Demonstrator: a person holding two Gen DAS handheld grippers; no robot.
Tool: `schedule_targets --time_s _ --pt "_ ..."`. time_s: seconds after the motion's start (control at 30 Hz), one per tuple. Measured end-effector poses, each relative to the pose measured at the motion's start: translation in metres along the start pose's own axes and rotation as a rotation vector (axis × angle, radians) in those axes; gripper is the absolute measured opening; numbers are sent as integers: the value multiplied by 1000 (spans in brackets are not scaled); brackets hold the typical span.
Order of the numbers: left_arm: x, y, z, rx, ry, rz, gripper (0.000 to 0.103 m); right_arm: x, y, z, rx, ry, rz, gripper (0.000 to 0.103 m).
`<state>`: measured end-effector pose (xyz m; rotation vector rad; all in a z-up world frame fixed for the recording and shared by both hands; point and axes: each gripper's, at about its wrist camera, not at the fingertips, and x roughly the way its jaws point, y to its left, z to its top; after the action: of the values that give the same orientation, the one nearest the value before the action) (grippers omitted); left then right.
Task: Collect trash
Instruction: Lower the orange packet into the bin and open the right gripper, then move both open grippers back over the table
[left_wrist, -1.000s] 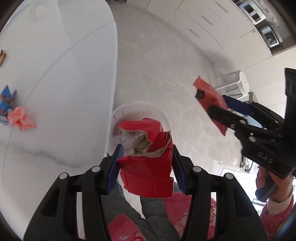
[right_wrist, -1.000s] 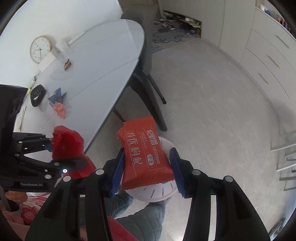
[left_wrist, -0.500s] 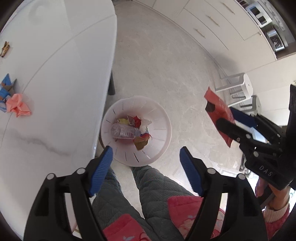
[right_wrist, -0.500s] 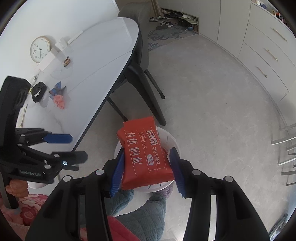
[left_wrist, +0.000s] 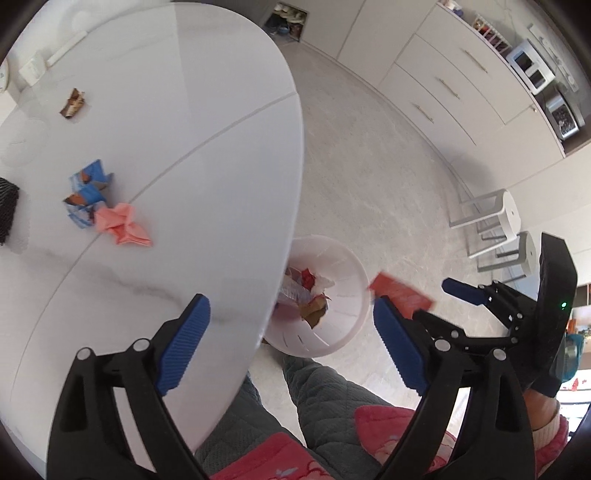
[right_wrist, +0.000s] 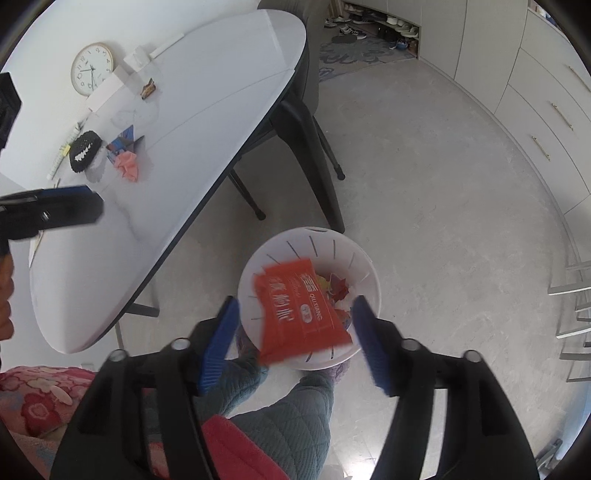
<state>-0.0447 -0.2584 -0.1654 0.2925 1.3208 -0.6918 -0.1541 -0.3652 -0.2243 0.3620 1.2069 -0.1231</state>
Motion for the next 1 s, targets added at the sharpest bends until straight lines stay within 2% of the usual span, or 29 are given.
schedule_targets --time_s 0.13,0.33,0.5,0.67,1.0 --pt "-9 11 -1 -17 -17 16 87 -3 6 3 1 -14 -6 83" --pt "-24 33 -3 -60 -62 47 91 -23 17 19 -1 -86 -31 98" --pt "-41 59 -4 -124 -109 69 95 -34 31 37 -11 -132 -13 100" --pt "-56 94 -9 -216 -142 93 95 -35 49 54 -24 -150 6 100" --pt "-84 190 -31 -427 -191 151 95 -19 111 94 -45 -158 69 100"
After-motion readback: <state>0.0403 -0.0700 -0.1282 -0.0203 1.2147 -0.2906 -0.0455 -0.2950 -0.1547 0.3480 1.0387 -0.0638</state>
